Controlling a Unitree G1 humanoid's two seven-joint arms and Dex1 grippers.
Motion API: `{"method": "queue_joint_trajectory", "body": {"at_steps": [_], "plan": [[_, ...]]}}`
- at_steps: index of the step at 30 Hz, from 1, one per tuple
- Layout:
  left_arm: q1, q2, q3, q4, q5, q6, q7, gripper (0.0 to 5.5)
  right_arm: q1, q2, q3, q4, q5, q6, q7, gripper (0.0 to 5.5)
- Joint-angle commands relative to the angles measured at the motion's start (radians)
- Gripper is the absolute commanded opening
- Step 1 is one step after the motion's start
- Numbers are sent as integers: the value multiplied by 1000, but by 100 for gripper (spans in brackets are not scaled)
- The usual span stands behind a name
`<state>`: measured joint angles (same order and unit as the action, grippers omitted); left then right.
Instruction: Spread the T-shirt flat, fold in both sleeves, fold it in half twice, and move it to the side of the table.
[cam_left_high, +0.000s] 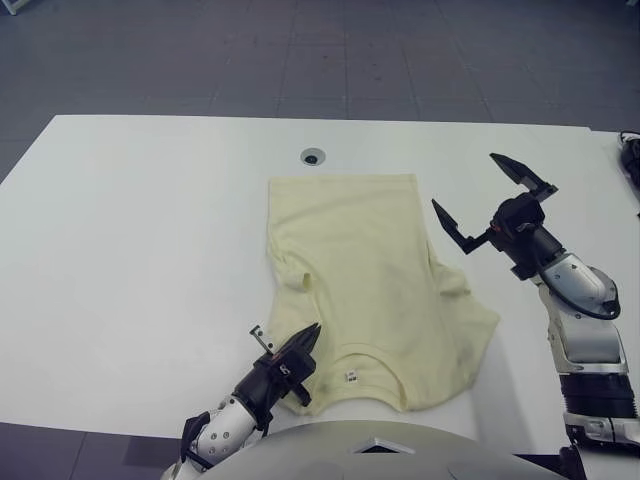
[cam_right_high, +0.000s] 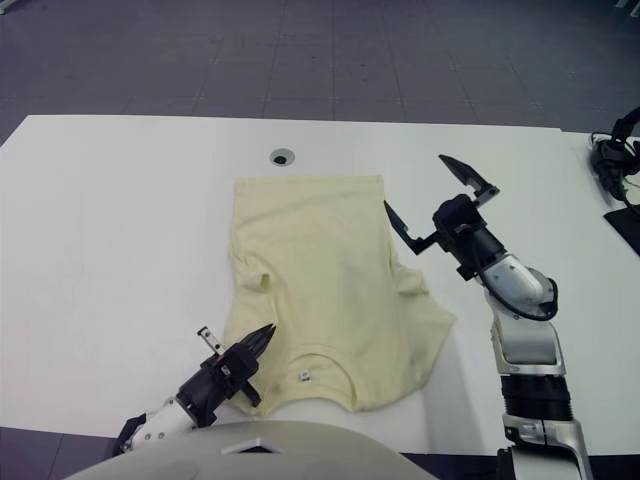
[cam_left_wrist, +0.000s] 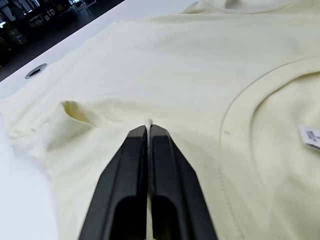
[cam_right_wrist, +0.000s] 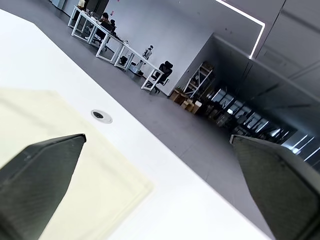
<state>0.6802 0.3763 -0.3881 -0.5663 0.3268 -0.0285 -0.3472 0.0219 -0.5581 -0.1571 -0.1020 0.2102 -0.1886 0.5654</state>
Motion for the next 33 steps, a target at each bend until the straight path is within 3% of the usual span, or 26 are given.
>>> {"method": "queue_joint_trajectory", "body": {"at_steps": [1,6,12,19,26,29,33], "plan": [[19,10,-4,-27,-66,43,-36,79,79,-28,-66,-26,213,99,148,540],[11,21,-1,-28,-96,35,-50,163,146,-74,-183,72,507,259,418,540],[6,2,39,-80,-187,61,-48,255,191,-172,-209,273,502,349,635,540],[-123,-105,362,-98,-561,58,29,364,214,-204,-173,359,376,320,696,540],[-205,-119,590,-98,-779,110,100,489,212,-223,-147,422,275,269,728,421],[-200,-118,590,-97,-770,109,89,535,221,-234,-128,432,238,249,748,376],[-189,-124,571,-106,-754,102,72,540,221,-241,-119,448,213,231,759,313]]}}
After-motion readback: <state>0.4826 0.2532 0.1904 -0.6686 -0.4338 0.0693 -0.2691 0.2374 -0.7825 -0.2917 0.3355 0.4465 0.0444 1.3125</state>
